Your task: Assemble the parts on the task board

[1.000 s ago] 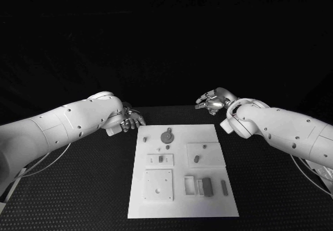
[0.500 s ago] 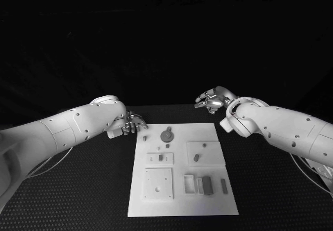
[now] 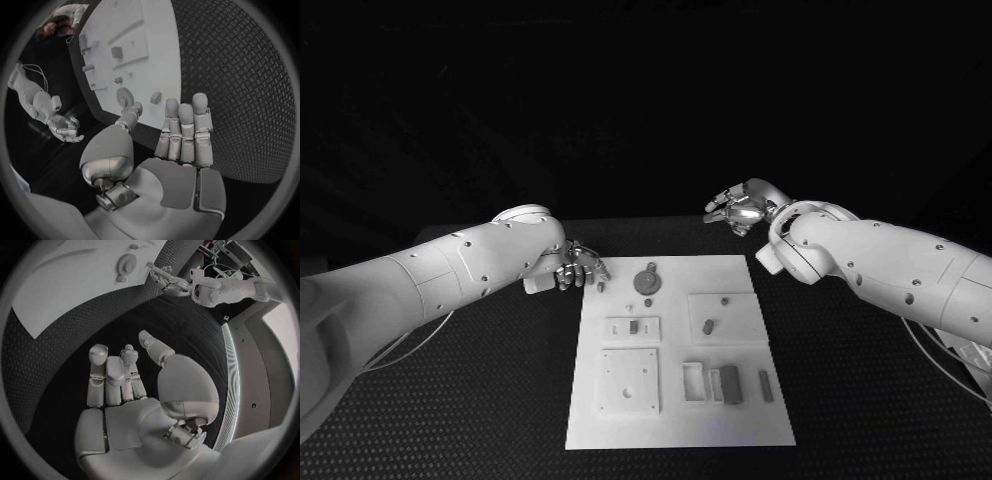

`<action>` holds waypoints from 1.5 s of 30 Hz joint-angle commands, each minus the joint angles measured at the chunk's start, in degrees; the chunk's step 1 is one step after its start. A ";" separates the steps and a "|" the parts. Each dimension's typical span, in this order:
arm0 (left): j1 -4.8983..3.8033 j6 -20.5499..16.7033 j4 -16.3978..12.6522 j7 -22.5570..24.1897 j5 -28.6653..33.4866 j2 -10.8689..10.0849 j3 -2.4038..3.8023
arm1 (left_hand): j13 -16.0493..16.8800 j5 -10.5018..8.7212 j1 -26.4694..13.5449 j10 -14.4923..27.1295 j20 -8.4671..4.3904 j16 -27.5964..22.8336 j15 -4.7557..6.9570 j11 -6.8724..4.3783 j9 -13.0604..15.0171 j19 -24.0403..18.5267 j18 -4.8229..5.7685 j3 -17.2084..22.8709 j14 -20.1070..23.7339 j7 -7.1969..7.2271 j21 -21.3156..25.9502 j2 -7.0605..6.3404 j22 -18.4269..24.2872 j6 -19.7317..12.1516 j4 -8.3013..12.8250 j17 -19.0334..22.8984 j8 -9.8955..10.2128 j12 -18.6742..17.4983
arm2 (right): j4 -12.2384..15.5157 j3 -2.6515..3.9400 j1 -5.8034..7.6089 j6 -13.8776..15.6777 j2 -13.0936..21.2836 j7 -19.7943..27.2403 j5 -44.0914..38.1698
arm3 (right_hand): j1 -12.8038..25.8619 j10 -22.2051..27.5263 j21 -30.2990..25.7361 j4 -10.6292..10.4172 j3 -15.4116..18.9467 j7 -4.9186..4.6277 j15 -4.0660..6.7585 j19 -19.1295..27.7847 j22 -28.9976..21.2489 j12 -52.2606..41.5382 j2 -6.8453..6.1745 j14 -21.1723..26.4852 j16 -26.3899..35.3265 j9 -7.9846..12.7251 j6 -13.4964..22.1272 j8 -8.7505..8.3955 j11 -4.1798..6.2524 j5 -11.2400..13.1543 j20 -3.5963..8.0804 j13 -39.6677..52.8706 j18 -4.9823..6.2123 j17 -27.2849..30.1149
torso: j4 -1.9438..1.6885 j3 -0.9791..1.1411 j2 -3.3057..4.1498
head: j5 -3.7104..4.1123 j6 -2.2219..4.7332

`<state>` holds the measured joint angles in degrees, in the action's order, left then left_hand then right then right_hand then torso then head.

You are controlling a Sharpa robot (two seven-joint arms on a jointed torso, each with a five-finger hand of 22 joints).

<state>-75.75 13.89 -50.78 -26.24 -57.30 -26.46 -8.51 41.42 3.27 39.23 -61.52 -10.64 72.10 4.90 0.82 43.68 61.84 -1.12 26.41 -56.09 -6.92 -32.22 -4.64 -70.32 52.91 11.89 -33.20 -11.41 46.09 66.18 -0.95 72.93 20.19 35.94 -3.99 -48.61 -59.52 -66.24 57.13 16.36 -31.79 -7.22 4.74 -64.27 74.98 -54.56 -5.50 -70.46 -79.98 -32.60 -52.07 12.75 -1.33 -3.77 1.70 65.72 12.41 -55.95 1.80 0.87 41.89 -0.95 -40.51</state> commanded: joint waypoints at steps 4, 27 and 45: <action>0.24 2.35 -0.18 1.49 -0.70 0.38 -0.14 | 0.04 -0.17 0.34 0.33 0.15 0.41 0.09 -0.11 -0.35 -0.30 -1.62 -0.06 0.41 -0.09 0.05 0.83 -0.25 0.96 0.73 -0.10 -0.41 0.40 | -0.01 0.03 -0.02 -0.79 -0.12 0.43 0.03 | 0.10 0.43 -0.12 0.00 0.36 -0.60 0.10 -0.06 0.70 -0.38 0.45 0.40 0.18 -0.05 0.32 -0.36 0.03 -0.12 0.42 -0.07 2.59 -0.05 | -0.05 0.01 0.00 | 0.13 -0.16; 0.59 1.64 0.20 1.98 0.42 0.48 -0.55 | -0.06 -0.16 0.57 0.13 -0.04 0.89 0.37 -0.46 -1.41 0.00 -1.55 -0.39 0.24 0.28 -0.11 3.37 -0.81 2.27 1.53 -0.19 -1.12 0.89 | -0.32 0.03 -0.04 -0.79 -0.31 0.37 0.02 | -0.01 0.45 -0.11 0.10 0.30 -0.60 0.10 -0.05 0.71 -0.42 0.48 0.41 0.17 -0.06 0.36 -0.39 0.03 -0.14 0.44 -0.10 2.59 -0.07 | -0.07 -0.01 0.03 | 0.25 -0.60; 1.02 0.62 0.77 2.37 1.02 1.24 -0.55 | -0.48 -0.22 1.43 -0.26 -0.29 1.26 0.59 -0.66 -2.73 0.29 -1.40 -0.99 -0.06 0.48 -0.11 8.65 -1.50 2.80 3.79 -0.13 -1.74 1.19 | -0.35 0.03 -0.10 -1.30 -0.50 0.02 -0.08 | -0.16 0.45 -0.09 0.16 0.25 -0.60 0.10 -0.07 0.72 -0.47 0.55 0.40 0.14 -0.07 0.38 -0.40 0.03 -0.14 0.46 -0.12 2.59 -0.08 | -0.09 -0.02 -0.02 | 0.27 -0.61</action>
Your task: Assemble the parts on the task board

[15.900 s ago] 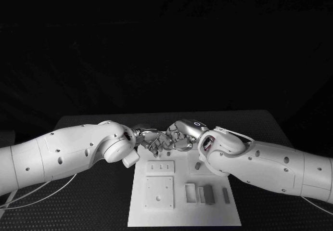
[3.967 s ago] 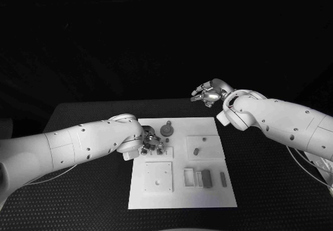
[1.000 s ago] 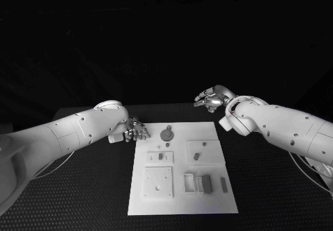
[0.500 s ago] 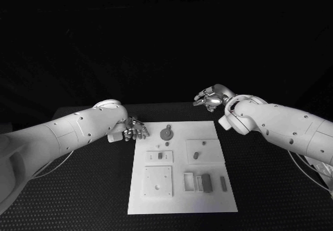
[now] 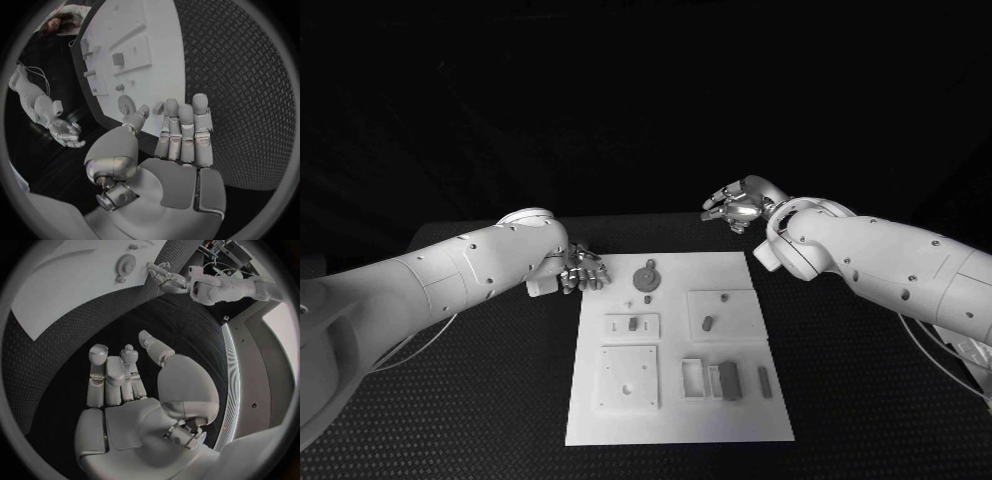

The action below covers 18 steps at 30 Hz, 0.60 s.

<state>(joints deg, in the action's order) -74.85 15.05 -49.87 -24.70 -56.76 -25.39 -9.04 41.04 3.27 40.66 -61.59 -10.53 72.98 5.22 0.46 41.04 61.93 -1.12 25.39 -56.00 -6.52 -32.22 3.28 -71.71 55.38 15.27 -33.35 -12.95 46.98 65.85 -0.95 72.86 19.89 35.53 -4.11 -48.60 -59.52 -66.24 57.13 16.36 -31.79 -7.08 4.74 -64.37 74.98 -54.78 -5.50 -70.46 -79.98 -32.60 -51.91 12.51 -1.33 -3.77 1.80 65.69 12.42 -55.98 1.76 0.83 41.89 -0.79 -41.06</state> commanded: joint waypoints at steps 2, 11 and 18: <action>0.12 -0.86 -0.27 0.79 0.51 0.13 -0.02 | -0.12 -0.22 0.14 -0.22 -0.41 0.40 0.28 -0.31 -0.18 0.22 -1.38 0.01 -0.17 0.09 -0.10 1.11 -0.16 0.38 0.58 0.03 -0.26 0.33 | -0.03 0.03 -0.04 -1.05 -0.12 0.11 -0.09 | -0.17 0.45 -0.09 0.16 0.25 -0.74 0.11 0.04 0.72 -0.25 0.55 0.40 0.14 -0.07 0.23 -0.16 0.03 -0.14 0.36 -0.08 2.58 -0.05 | -0.05 -0.01 -0.01 | 0.11 -0.11; 0.12 -0.47 -0.94 0.78 1.25 0.07 -0.02 | -0.25 -0.16 0.78 -0.29 -0.47 0.46 0.39 -0.51 -0.36 0.29 -1.32 0.08 -0.24 0.34 -0.02 2.67 -0.33 1.17 1.06 0.08 -0.93 0.42 | -0.22 0.03 -0.11 -1.24 -0.34 -0.01 -0.10 | -0.21 0.45 -0.08 0.16 0.23 -0.74 0.10 0.03 0.73 -0.28 0.60 0.39 0.13 -0.07 0.23 -0.16 0.03 -0.14 0.37 -0.09 2.58 -0.06 | -0.02 0.01 0.00 | 0.06 -0.18; 0.12 -1.67 -1.09 0.72 1.69 -0.15 -0.01 | -0.38 -0.48 4.83 -0.97 -0.70 0.92 0.72 -1.01 -0.27 1.17 -1.20 4.96 -0.81 0.91 -0.17 1.45 -0.70 2.72 -0.23 0.03 -2.65 0.85 | -0.27 0.03 -0.15 -1.36 -0.29 -0.04 -0.10 | -0.18 0.45 -0.07 0.14 0.25 -0.74 0.10 0.02 0.73 -0.29 0.62 0.39 0.12 -0.08 0.23 -0.16 0.03 -0.13 0.36 -0.09 2.58 -0.06 | -0.02 0.01 0.01 | 0.11 -0.31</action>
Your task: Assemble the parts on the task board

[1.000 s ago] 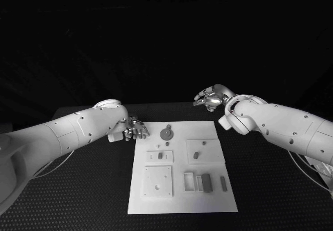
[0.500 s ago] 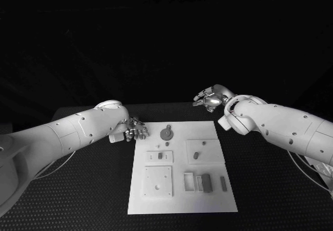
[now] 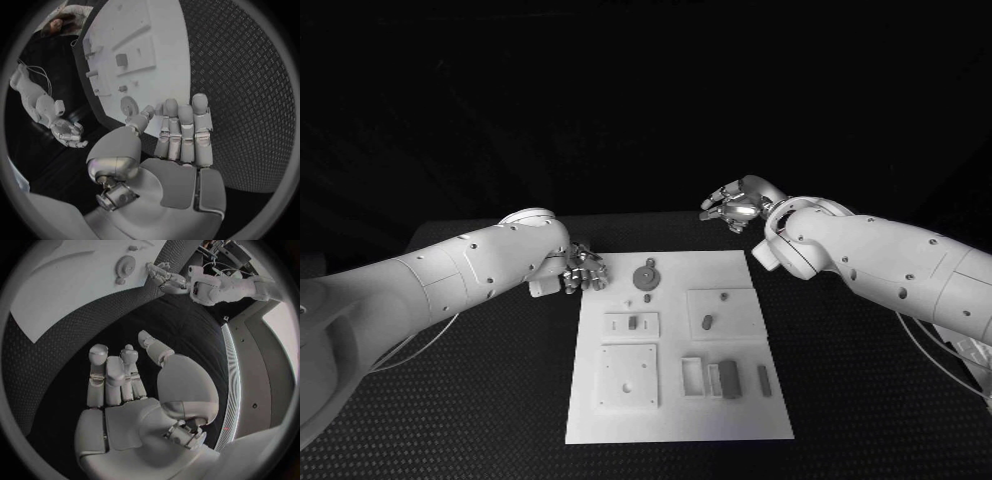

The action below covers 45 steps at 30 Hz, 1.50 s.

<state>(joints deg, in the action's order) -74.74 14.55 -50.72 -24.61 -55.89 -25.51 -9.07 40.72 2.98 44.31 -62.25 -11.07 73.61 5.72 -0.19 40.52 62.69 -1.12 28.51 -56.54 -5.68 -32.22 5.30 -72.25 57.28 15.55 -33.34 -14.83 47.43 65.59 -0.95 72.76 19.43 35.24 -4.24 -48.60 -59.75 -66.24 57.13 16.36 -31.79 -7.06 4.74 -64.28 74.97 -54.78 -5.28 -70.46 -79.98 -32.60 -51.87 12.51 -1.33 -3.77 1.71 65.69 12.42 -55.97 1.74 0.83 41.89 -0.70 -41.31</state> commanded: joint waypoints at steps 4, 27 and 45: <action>0.01 -1.55 -0.39 0.79 0.95 -0.10 0.02 | -0.03 -0.19 2.89 -0.77 -0.33 0.55 0.37 -0.56 0.48 0.85 -1.20 3.67 -0.65 0.26 -0.39 -0.39 -0.41 1.02 -0.37 -0.05 -1.53 0.68 | -0.08 0.03 -0.06 -0.99 -0.05 0.08 -0.09 | 0.07 0.46 -0.07 0.12 0.26 -0.77 0.10 -0.07 0.73 -0.30 0.39 0.39 0.12 -0.08 0.18 -0.16 0.03 -0.12 0.45 -0.10 2.58 -0.07 | 0.00 0.02 0.01 | 0.01 -0.10; -0.02 -4.73 -5.84 -0.58 14.17 -4.17 0.21 | 0.46 -0.19 5.13 -3.50 -1.26 2.18 1.58 -1.77 1.34 3.04 -1.21 5.83 -3.11 1.49 -2.00 2.23 -1.88 3.22 0.40 -0.60 -4.02 2.23 | -0.20 0.02 -0.19 -1.11 0.23 0.12 -0.06 | 0.17 0.47 -0.07 0.09 0.32 -0.78 0.09 -0.06 0.74 -0.33 0.39 0.39 0.12 -0.09 0.18 -0.16 0.02 -0.11 0.43 -0.12 2.58 -0.07 | -0.04 0.01 -0.04 | 0.11 -0.24; -0.32 -6.57 -23.77 -4.12 9.57 -13.97 0.40 | 0.80 -0.09 5.56 -4.18 -1.81 2.93 2.29 -2.27 1.88 3.78 -1.17 6.32 -3.92 1.95 -2.69 2.19 -2.65 3.90 0.89 -0.93 -4.26 2.86 | -0.07 0.02 -0.19 -1.27 0.79 0.08 -0.02 | 0.21 0.49 -0.07 0.10 0.35 -0.78 0.08 -0.04 0.74 -0.35 0.37 0.40 0.12 -0.10 0.18 -0.16 0.01 -0.11 0.43 -0.14 2.58 -0.08 | -0.13 -0.01 0.00 | 0.25 -0.15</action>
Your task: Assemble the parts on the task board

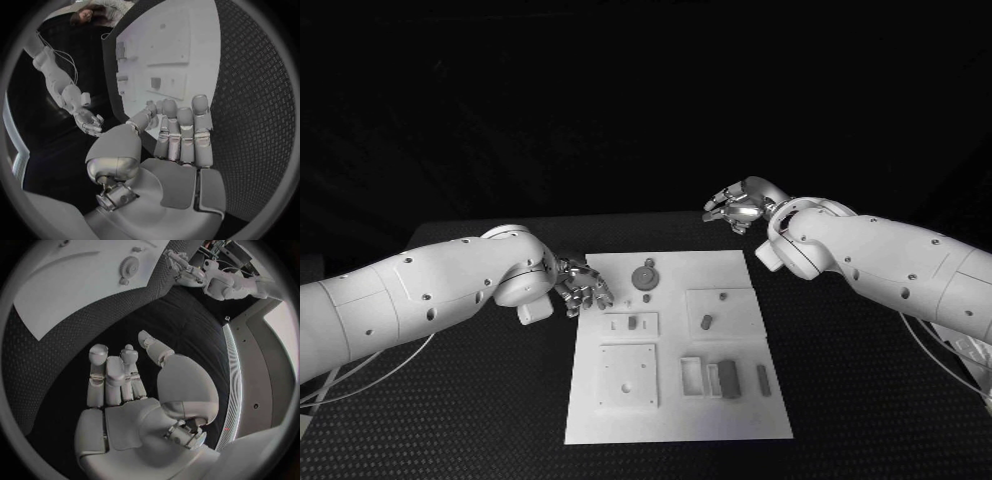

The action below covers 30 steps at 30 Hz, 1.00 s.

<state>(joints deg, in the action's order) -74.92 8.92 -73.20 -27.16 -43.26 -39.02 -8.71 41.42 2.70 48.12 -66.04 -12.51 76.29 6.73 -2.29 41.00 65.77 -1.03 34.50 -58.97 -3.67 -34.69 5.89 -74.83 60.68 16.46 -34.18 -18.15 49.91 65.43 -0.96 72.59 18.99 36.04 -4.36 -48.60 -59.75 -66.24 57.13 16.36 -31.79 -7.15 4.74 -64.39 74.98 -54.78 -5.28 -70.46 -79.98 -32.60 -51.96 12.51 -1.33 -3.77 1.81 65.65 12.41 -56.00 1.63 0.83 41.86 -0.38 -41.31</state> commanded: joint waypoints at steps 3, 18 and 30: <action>-0.14 -0.70 -2.25 -2.10 -4.64 -0.79 0.02 | 0.20 0.20 1.85 -0.49 -0.48 0.43 1.38 -0.25 1.50 0.84 -1.25 0.43 -1.59 0.01 -0.38 1.43 -0.24 0.61 -0.04 -0.18 -0.96 0.56 | 0.11 0.03 -0.03 -0.81 -0.01 0.21 -0.02 | 0.22 0.49 -0.07 0.09 0.36 -0.68 0.08 0.07 0.74 -0.36 0.37 0.41 0.12 -0.10 0.27 -0.16 0.01 -0.11 0.32 -0.10 2.59 -0.05 | 0.02 0.00 0.00 | -0.21 -0.24; 0.19 -0.51 -3.42 -3.13 -11.16 0.83 -0.25 | 0.51 0.25 1.76 -1.12 -0.87 1.16 1.74 -0.57 1.84 1.42 -1.18 0.53 -2.13 0.32 -0.90 1.33 -0.77 1.20 -0.11 -0.50 -1.11 1.21 | 0.14 0.03 -0.07 -0.96 -0.04 0.24 -0.02 | 0.27 0.51 -0.08 0.07 0.38 -0.69 0.07 0.08 0.74 -0.37 0.38 0.42 0.12 -0.10 0.28 -0.17 0.01 -0.12 0.31 -0.12 2.59 -0.05 | 0.12 0.00 0.04 | -0.41 -0.73; 0.45 1.45 -3.12 -3.75 -9.42 1.61 -1.76 | 0.72 0.28 1.46 -1.52 -1.14 1.64 1.99 -0.80 2.08 1.81 -1.17 0.52 -2.46 0.54 -1.27 1.47 -1.07 1.59 -0.05 -0.71 -1.21 1.66 | 0.23 0.03 -0.08 -0.92 0.04 0.22 -0.01 | 0.29 0.52 -0.08 0.08 0.38 -0.69 0.07 0.09 0.74 -0.39 0.38 0.43 0.13 -0.11 0.29 -0.17 0.01 -0.12 0.31 -0.14 2.59 -0.05 | 0.14 0.07 0.04 | -0.42 -1.18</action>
<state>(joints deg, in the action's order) -74.44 9.09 -76.26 -30.61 -53.33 -37.57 -10.44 42.08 2.81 48.12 -66.87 -12.70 77.78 6.86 -2.71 41.00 66.78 -1.02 34.80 -59.88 -3.15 -35.78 5.89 -74.93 62.01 16.44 -34.81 -18.15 51.20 65.55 -0.96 72.54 18.77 36.06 -4.38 -48.60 -59.75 -66.24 57.13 16.36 -31.79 -7.16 4.74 -64.28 74.97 -54.78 -5.28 -70.46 -79.98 -32.64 -51.96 12.51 -1.33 -3.77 1.71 65.61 12.42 -55.98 1.77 0.87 41.90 -0.85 -42.35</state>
